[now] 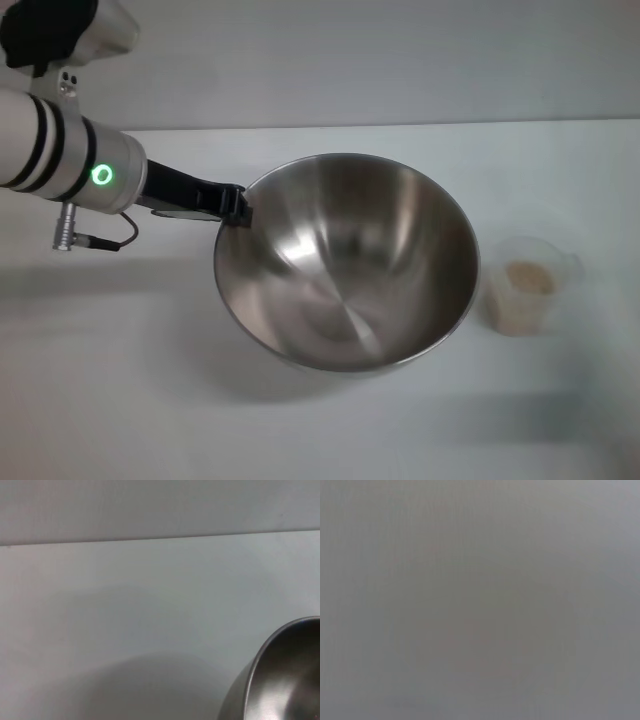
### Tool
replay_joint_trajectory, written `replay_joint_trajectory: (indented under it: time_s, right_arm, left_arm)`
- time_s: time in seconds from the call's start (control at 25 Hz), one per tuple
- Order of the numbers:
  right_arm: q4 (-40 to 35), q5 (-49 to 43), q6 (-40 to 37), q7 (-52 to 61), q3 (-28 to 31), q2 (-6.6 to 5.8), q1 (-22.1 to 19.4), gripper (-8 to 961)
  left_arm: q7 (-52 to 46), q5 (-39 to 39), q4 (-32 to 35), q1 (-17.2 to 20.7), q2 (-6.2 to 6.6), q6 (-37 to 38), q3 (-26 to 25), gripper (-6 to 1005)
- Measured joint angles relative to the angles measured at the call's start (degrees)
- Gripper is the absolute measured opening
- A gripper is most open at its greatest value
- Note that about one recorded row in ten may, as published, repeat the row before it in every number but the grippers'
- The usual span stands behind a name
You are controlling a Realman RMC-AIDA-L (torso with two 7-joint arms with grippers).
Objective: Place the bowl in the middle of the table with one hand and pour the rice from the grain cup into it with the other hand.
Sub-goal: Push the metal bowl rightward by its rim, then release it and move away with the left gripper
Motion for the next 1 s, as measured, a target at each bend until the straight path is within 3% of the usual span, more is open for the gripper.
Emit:
replay_joint_trajectory:
  time_s: [0.32,1.0]
  right_arm:
    - [-0.45,0.04,0.30,0.05,0.09,-0.03,0.48,680]
    - [-0.44,0.04,0.11,0.11,0.09,-0.03,0.35,680]
  left_arm:
    - [0.82,0.39,5.32,-2.37,0.01,3.03,1.34,46]
    - [0.87,1.41,6.60,-2.60,0.17,4.64,2.80,46]
